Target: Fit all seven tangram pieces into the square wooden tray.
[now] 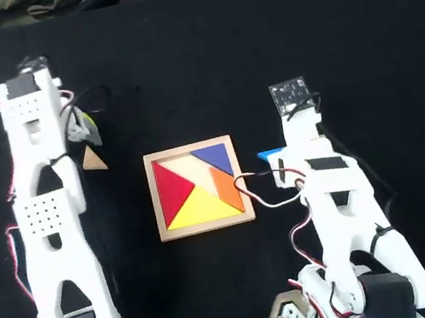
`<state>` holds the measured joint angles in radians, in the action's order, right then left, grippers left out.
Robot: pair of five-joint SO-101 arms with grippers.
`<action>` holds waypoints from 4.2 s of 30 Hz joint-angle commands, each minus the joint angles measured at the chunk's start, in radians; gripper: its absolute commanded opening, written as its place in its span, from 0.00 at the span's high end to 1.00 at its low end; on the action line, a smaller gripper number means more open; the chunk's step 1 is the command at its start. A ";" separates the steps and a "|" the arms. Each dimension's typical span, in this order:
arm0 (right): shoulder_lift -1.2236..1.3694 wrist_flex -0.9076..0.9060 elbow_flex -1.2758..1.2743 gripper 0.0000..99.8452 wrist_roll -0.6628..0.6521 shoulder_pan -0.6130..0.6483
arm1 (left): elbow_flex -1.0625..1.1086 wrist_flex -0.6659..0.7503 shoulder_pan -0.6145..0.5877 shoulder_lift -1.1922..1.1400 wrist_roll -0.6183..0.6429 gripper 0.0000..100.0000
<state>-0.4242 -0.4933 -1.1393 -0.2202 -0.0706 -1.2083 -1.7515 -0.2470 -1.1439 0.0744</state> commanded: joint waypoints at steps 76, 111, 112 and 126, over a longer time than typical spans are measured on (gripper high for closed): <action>0.004 0.025 0.042 0.99 -0.061 0.026 | 1.210 0.684 0.031 0.707 0.500 0.71; 0.004 0.025 0.041 0.99 -0.061 0.026 | 1.214 0.683 0.041 0.707 0.494 0.84; 0.004 0.025 0.041 0.99 -0.061 0.026 | 1.214 0.683 0.041 0.707 0.494 0.84; 0.004 0.025 0.042 0.99 -0.061 0.026 | 1.090 0.494 0.116 0.720 0.411 0.84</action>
<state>-0.4242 -0.4902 -1.1393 -0.2723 -0.0598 -0.0330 -1.2083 -0.1580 -0.4488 0.5301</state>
